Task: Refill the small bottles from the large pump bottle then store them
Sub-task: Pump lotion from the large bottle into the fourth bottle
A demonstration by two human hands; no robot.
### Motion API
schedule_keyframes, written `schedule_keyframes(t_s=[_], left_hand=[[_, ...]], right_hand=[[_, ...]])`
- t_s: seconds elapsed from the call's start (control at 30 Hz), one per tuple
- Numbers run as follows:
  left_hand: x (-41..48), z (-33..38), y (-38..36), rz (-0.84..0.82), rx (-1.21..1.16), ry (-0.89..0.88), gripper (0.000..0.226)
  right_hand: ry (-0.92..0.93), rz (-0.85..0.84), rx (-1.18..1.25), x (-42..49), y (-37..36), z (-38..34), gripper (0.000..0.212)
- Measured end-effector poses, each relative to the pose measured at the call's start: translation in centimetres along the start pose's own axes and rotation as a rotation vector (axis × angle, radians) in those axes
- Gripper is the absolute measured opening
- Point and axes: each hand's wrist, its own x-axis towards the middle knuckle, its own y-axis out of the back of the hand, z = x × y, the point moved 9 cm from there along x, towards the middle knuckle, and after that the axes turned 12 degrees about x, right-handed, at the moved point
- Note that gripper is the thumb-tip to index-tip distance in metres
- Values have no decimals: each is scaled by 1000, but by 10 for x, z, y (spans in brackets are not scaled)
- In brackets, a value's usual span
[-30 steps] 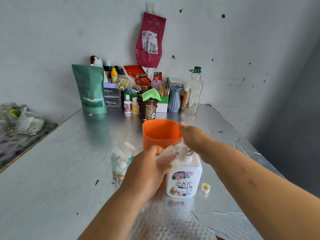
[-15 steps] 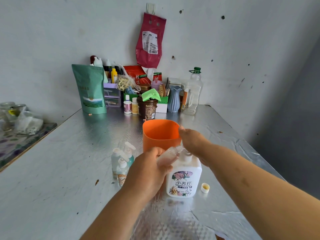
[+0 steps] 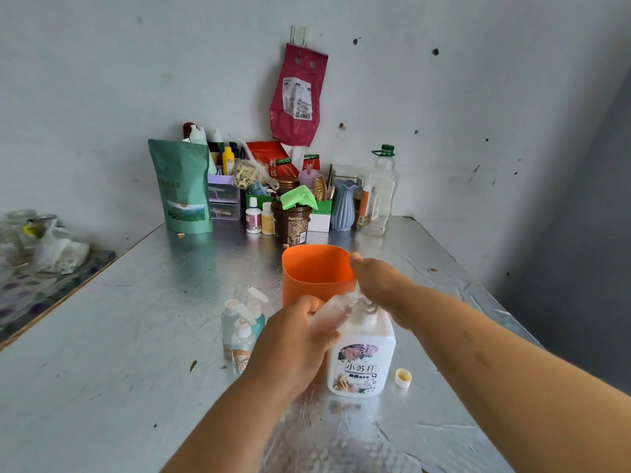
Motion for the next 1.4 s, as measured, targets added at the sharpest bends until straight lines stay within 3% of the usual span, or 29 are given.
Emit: schedule_keyframes(t_s=[0.4,0.77,1.4], left_hand=[[1,-1,-5,13,11,-16,35],[-2,1,-3,3,26,-1,34],[-8,4,0,0,-29,-40,28]], right_hand=[[4,-1,-12,5,-6,6,46],[-96,-6,328,-9,0,10,71],[-100,19,366,-8,3,11,74]])
